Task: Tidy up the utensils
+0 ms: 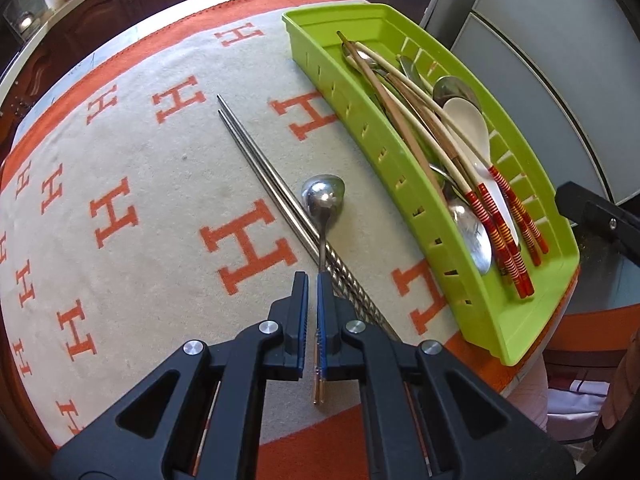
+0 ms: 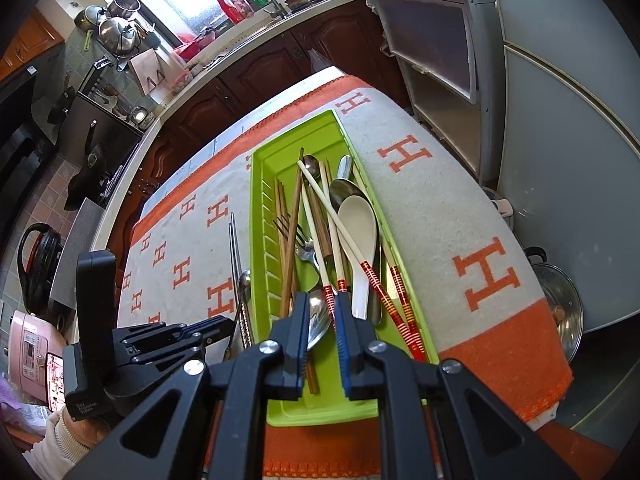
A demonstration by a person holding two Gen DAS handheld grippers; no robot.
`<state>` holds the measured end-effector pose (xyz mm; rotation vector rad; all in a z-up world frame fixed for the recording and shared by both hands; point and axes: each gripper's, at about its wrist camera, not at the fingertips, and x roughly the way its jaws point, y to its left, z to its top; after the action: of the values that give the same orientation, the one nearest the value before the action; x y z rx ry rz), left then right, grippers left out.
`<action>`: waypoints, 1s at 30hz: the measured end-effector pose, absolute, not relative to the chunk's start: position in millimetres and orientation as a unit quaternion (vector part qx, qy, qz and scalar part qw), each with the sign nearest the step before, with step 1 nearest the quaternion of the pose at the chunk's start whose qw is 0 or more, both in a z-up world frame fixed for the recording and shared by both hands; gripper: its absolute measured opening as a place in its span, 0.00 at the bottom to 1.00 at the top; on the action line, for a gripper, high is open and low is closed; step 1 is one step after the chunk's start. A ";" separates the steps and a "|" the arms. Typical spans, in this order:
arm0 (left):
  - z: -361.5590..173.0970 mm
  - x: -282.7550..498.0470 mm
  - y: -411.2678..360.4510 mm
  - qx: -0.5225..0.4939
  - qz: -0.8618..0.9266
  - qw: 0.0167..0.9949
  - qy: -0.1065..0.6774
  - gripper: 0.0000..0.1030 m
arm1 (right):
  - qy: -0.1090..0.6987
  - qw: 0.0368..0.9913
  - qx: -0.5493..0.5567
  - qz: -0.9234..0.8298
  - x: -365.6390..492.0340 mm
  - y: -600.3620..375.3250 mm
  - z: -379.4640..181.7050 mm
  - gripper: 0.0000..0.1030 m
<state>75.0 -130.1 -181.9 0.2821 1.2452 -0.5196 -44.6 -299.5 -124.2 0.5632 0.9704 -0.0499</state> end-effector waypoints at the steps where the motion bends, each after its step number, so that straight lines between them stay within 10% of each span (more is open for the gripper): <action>1: -181.8 74.6 -129.6 0.130 -0.240 0.772 0.574 0.02 | 0.460 0.847 0.267 -0.024 -44.6 -299.8 -124.4 0.12; 30: -189.7 74.2 -135.4 0.143 -0.259 0.749 0.593 0.06 | 0.469 0.842 0.265 -0.022 -43.3 -297.1 -131.8 0.12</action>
<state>74.2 -135.4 -189.7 0.3120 1.2969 -0.5657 -43.3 -297.1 -131.8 0.5606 0.9897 -0.0455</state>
